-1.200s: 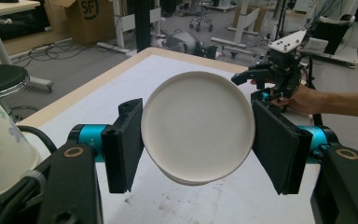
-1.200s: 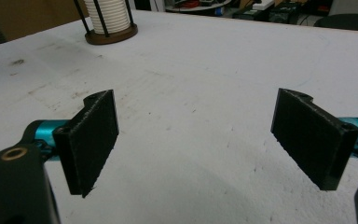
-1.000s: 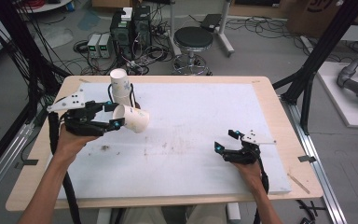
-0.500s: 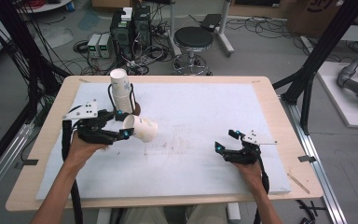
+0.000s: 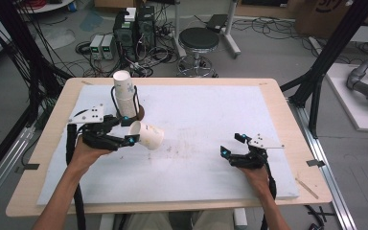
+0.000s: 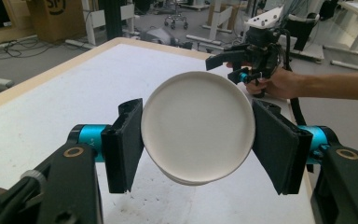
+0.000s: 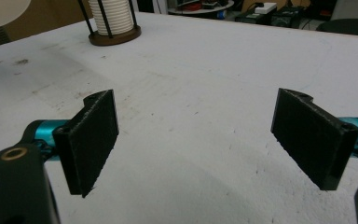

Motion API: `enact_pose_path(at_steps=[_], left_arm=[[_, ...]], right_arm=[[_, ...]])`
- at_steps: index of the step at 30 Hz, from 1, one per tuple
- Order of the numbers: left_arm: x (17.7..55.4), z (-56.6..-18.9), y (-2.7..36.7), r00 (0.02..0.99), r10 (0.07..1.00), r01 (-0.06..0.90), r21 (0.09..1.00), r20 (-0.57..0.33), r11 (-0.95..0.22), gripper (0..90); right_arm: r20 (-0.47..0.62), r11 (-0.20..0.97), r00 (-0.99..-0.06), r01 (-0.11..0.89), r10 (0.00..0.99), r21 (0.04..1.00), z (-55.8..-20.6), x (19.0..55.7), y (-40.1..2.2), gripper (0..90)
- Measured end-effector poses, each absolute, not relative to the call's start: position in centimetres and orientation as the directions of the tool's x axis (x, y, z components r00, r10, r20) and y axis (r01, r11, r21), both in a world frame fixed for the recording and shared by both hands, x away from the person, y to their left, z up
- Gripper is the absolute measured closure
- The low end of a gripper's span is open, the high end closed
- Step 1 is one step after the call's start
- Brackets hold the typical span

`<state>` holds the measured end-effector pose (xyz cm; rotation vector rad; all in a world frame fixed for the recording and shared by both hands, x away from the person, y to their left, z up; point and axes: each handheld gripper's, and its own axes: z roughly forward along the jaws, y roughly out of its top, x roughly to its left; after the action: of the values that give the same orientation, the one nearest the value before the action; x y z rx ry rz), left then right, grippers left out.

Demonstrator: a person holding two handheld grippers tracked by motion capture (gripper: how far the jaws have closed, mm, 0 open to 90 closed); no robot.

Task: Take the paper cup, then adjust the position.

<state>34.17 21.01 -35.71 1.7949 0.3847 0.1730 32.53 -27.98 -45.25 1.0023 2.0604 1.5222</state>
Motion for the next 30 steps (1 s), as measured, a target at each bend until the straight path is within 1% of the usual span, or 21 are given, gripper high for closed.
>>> enact_pose_path(at_steps=[7, 12, 16, 21, 24, 30], left_arm=[[34.1, -35.7, 21.1, 0.934, 0.348, 0.166, 0.963, -0.084, -0.211, 36.8], [34.2, -35.7, 21.2, 0.933, 0.349, 0.167, 0.965, -0.088, -0.204, 36.8], [34.2, -35.7, 21.2, 0.934, 0.347, 0.166, 0.965, -0.089, -0.202, 36.9], [34.3, -35.7, 21.2, 0.935, 0.342, 0.166, 0.966, -0.091, -0.196, 36.8], [34.4, -35.7, 21.3, 0.937, 0.336, 0.169, 0.968, -0.100, -0.184, 36.8], [34.5, -35.7, 21.2, 0.938, 0.329, 0.177, 0.970, -0.114, -0.168, 36.9]], right_arm=[[0.102, 0.163, -0.669, 0.321, 0.736, 0.933, -45.2, 32.5, -27.9, 15.1], [0.075, 0.186, -0.677, 0.305, 0.732, 0.934, -45.2, 32.5, -27.7, 15.1], [0.081, 0.186, -0.682, 0.310, 0.726, 0.932, -45.2, 32.6, -27.7, 15.1], [0.099, 0.199, -0.706, 0.327, 0.701, 0.924, -44.9, 32.7, -27.6, 15.1], [0.095, 0.210, -0.745, 0.304, 0.661, 0.929, -43.9, 32.8, -27.3, 15.1], [0.110, 0.189, -0.774, 0.286, 0.624, 0.940, -42.3, 33.1, -27.3, 15.1]])
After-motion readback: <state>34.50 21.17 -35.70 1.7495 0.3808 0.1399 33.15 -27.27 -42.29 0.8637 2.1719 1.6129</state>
